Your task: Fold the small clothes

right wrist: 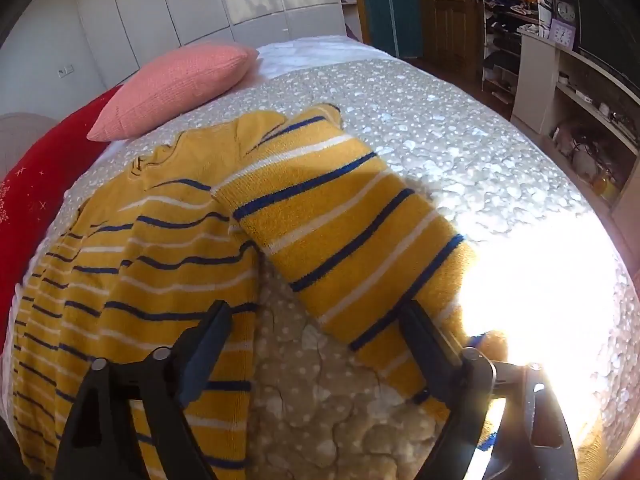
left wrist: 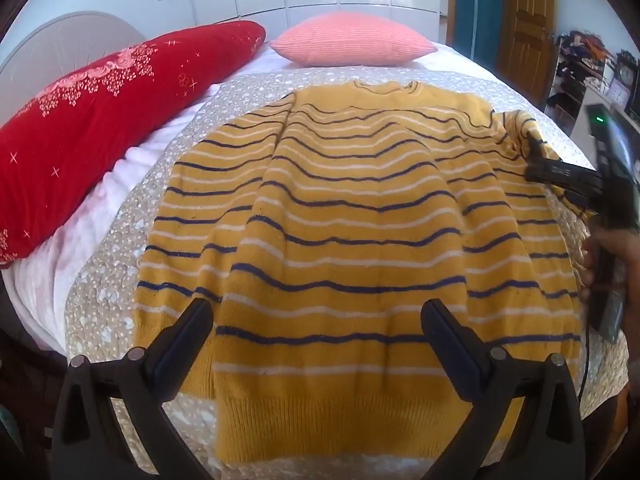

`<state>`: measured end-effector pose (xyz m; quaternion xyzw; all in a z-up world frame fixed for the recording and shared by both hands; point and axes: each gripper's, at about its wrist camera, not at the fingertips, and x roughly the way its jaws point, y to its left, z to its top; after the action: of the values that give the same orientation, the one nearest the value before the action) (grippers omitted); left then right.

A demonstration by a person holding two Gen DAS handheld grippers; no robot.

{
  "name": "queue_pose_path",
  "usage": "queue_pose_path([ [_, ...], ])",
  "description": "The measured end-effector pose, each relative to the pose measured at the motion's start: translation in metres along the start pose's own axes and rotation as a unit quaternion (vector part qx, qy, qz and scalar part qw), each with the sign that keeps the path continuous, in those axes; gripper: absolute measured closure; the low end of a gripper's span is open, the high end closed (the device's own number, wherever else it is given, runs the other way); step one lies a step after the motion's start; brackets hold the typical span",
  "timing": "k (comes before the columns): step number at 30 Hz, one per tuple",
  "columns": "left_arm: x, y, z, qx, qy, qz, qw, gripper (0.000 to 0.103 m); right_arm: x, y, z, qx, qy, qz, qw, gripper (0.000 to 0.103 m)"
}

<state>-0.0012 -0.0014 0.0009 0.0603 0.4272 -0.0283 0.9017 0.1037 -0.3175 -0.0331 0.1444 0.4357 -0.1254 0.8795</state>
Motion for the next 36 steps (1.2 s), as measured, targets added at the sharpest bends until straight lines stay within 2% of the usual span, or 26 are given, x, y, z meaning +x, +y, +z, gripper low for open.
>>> queue_pose_path([
  [5,-0.002,0.001,0.003,-0.004,0.003,-0.020,0.9998,0.000,0.008,0.017,-0.005,-0.068,0.009,-0.049,0.996,0.000],
  [10,-0.022,-0.008,0.007,-0.002,-0.015,-0.038,0.9992,0.000,0.005,0.013,-0.013,-0.071,-0.015,-0.047,0.996,0.000],
  [14,-0.027,-0.010,0.012,0.018,-0.007,-0.065,0.9977,0.000,0.005,0.011,-0.010,-0.068,-0.011,-0.043,0.997,0.000],
  [16,-0.034,-0.014,0.013,0.034,-0.020,-0.082,0.9958,0.000,0.004,0.011,-0.011,-0.069,-0.012,-0.044,0.997,0.000],
  [18,-0.043,-0.021,0.014,0.047,-0.058,-0.093,0.9929,0.000,0.003,0.011,-0.011,-0.069,-0.012,-0.043,0.997,0.000],
  [21,-0.051,-0.028,0.019,0.050,-0.077,-0.113,0.9893,0.000,0.003,0.011,-0.011,-0.069,-0.012,-0.043,0.997,0.000],
  [25,-0.055,-0.037,0.027,0.051,-0.075,-0.140,0.9859,0.000,0.004,0.012,-0.011,-0.068,-0.012,-0.044,0.997,0.000],
  [36,-0.044,-0.046,0.029,0.059,-0.048,-0.150,0.9857,0.000,0.004,0.013,-0.011,-0.067,-0.012,-0.045,0.997,0.000],
])
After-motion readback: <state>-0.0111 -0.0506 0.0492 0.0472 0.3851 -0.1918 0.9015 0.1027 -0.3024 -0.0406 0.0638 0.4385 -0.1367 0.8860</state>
